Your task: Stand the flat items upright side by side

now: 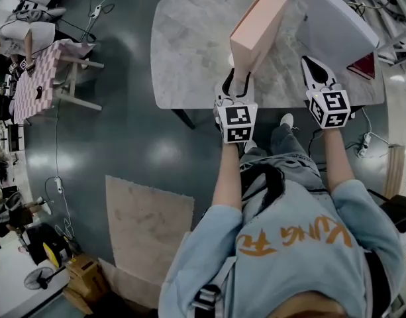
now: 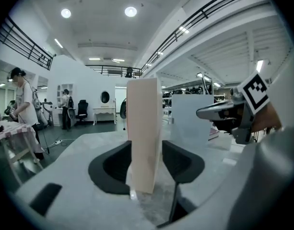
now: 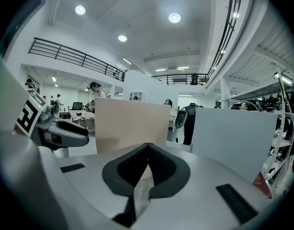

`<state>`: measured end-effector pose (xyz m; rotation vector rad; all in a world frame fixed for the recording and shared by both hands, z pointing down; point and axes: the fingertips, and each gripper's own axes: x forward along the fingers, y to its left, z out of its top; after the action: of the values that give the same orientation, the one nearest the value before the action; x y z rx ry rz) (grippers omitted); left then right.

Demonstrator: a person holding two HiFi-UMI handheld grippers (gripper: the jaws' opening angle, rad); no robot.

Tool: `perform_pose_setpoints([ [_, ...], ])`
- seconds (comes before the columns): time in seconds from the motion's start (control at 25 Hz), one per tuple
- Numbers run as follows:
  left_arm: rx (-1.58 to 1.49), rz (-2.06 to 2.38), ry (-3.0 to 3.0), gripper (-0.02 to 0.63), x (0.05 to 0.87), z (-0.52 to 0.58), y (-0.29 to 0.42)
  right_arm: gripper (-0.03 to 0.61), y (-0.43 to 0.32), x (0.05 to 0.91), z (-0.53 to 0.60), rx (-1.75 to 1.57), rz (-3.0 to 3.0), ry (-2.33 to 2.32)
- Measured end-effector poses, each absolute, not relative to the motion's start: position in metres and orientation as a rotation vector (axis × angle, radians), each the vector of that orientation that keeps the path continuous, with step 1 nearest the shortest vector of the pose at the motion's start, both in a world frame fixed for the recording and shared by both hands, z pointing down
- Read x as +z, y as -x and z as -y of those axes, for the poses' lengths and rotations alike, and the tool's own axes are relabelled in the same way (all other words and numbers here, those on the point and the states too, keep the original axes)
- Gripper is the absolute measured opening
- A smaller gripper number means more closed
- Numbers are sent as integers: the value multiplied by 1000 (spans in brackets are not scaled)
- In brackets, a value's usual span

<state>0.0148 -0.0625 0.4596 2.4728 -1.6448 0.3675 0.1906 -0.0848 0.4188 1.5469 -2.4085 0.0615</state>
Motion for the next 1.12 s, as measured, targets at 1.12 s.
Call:
perform_pose_setpoints([
  [1.12,400,1311,-2672,327,477,141,-47,0,-229,437,114,118,2261,-1578],
])
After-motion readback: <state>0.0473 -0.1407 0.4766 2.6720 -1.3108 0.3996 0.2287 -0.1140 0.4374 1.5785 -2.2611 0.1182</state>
